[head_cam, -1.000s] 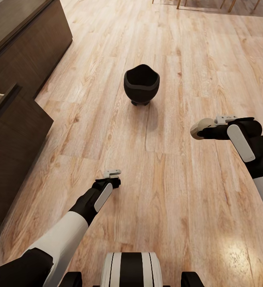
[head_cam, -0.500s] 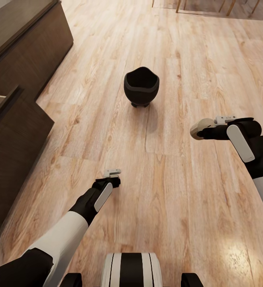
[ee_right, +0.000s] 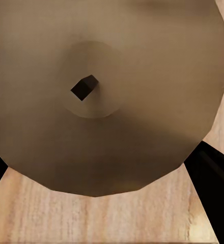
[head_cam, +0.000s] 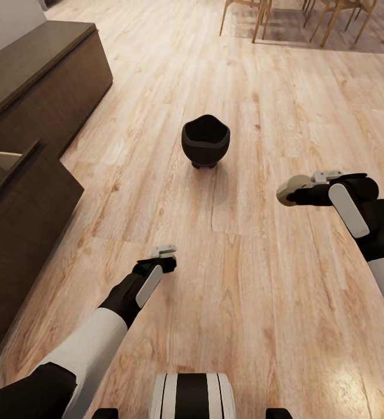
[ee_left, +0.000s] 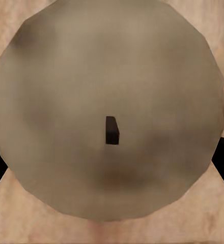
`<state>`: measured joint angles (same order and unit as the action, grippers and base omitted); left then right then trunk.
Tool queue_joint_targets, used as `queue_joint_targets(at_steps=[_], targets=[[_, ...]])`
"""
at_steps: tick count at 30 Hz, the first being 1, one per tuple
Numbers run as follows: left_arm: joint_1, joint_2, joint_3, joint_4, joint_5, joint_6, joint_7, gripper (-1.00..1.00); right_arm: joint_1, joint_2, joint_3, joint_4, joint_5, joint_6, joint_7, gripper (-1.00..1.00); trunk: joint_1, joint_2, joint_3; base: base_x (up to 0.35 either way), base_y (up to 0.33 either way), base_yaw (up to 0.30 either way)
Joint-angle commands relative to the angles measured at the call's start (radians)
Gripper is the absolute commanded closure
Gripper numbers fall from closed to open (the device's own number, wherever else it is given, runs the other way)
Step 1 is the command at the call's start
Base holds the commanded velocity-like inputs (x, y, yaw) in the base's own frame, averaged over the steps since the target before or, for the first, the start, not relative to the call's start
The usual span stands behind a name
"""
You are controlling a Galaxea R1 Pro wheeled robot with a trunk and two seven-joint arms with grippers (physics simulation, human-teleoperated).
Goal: Place each of the two pumpkins and all three candles from the living room inside a cabinet in the living room (use any cabinet), then make sure every cabinet is closed, and position the cauldron so it is next to a table in the living room.
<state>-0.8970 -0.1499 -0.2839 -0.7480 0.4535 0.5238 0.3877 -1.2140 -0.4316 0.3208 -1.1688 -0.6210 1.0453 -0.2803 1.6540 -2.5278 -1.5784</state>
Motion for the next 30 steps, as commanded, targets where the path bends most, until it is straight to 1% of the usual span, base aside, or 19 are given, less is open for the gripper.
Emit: queue_joint_targets(at_steps=[1,9,12,13,16,17,19,21,23,27,30], targets=[[0.0,0.002,-0.002,-0.001,0.006,0.005,0.002,1.0,-0.001,-0.001,0.005,0.001,-0.011,0.002,-0.01,1.0,-0.001,0.0,0.003,0.0,0.0,0.0],[0.0,0.004,0.004,-0.002,0.008,0.013,-0.015,1.0,0.001,-0.001,0.005,0.005,-0.011,0.002,-0.01,1.0,-0.004,0.002,0.034,0.0,0.0,0.0],[-0.001,0.004,0.006,-0.002,0.008,0.033,-0.015,1.0,0.005,0.0,0.005,0.006,-0.011,0.002,-0.01,1.0,-0.005,0.003,0.046,0.0,0.0,0.0],[-0.003,0.003,0.008,-0.002,0.008,0.057,-0.015,1.0,0.006,0.001,0.005,0.007,-0.012,0.002,-0.01,1.0,-0.006,0.003,0.05,0.0,0.0,0.0],[-0.005,0.003,0.01,-0.003,0.011,0.076,-0.016,1.0,0.007,0.002,0.006,0.007,-0.013,0.002,-0.009,1.0,-0.007,0.004,0.061,0.0,0.0,0.0],[-0.007,0.003,0.014,-0.003,0.017,0.08,-0.016,1.0,0.007,0.003,0.006,0.008,-0.014,0.002,-0.01,1.0,-0.008,0.004,0.065,0.0,0.0,0.0],[-0.009,0.003,0.034,-0.003,0.038,0.088,-0.016,1.0,0.009,0.006,0.006,0.01,-0.015,0.002,-0.009,1.0,-0.009,0.004,0.073,0.0,0.0,0.0],[-0.011,0.003,0.054,-0.006,0.064,0.109,-0.015,1.0,0.011,0.008,0.006,0.017,-0.014,0.002,-0.008,1.0,-0.01,0.005,0.081,0.0,0.0,0.0],[-0.012,0.003,0.065,-0.016,0.076,0.131,-0.014,1.0,0.013,0.009,0.006,0.021,-0.015,0.002,-0.008,1.0,-0.01,0.005,0.088,0.0,0.0,0.0],[-0.012,0.004,0.083,-0.031,0.085,0.158,-0.011,1.0,0.026,0.015,0.006,0.048,-0.015,0.002,-0.006,1.0,-0.012,0.006,0.104,0.0,0.0,0.0],[-0.013,0.008,0.094,-0.037,0.086,0.19,-0.008,1.0,0.033,0.018,0.007,0.13,-0.016,0.002,0.002,1.0,-0.014,0.007,0.115,0.0,0.0,0.0]])
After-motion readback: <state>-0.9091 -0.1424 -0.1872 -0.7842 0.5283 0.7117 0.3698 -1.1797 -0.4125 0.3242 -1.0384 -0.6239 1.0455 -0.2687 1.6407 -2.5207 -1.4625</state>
